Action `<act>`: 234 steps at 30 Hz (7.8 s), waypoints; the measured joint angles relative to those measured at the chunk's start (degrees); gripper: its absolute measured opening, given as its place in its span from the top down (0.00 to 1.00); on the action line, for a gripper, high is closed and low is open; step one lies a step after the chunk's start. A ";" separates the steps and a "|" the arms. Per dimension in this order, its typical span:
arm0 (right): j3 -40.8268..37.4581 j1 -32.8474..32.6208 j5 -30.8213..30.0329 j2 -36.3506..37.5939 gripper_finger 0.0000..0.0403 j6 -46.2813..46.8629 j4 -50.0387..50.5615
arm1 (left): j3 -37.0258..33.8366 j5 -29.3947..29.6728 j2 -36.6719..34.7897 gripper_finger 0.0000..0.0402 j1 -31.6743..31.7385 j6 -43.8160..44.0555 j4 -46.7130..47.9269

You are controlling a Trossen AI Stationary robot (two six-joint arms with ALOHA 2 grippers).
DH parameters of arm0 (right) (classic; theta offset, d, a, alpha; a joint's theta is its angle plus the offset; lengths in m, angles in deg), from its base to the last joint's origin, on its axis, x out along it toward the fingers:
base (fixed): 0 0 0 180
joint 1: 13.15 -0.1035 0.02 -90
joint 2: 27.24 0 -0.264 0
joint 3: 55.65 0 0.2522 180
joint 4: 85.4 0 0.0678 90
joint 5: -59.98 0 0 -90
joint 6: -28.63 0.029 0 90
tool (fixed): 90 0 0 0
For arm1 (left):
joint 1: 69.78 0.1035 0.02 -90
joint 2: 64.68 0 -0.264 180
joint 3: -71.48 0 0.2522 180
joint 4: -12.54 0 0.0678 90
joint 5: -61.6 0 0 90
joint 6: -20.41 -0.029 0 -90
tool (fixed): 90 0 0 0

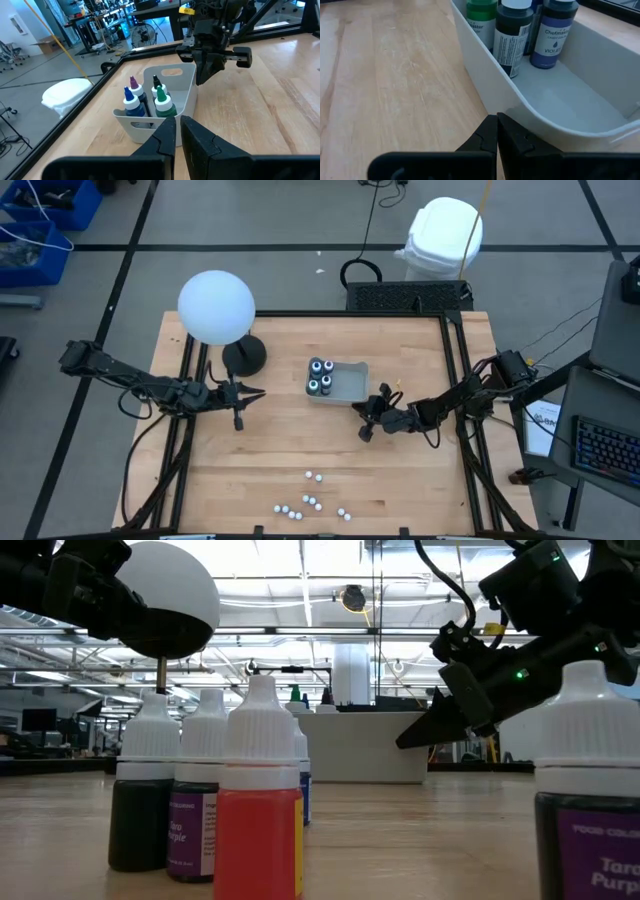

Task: Pick & Place food coloring
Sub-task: Adjust the gray bin on the table, then put the left small purple food coloring bottle into the gray bin

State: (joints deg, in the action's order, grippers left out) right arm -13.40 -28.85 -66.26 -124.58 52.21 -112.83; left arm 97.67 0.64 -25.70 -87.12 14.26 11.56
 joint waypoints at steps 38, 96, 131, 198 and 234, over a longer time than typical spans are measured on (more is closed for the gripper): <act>9.77 -10.36 4.83 4.72 1.00 -8.92 -0.65 | 0.00 0.00 0.00 0.91 0.01 -0.04 -0.03; -27.58 -14.50 1.59 43.39 1.00 -18.27 -13.28 | 0.00 -0.01 0.00 0.91 0.00 0.50 0.00; -27.65 -8.28 6.17 69.49 1.00 -19.81 6.57 | 0.00 -0.25 0.00 0.91 -0.01 0.42 0.46; -27.69 -7.28 24.41 97.04 1.00 -29.41 32.34 | -0.02 -13.98 1.01 0.91 -3.94 4.49 -0.48; -27.69 -7.28 24.54 97.04 1.00 -29.01 29.85 | 25.70 26.77 55.99 0.99 -39.57 13.04 -29.53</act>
State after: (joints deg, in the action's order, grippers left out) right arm -41.09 -36.13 -41.72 -27.53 23.20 -82.98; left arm 123.37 27.42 30.29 -126.69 27.30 -17.97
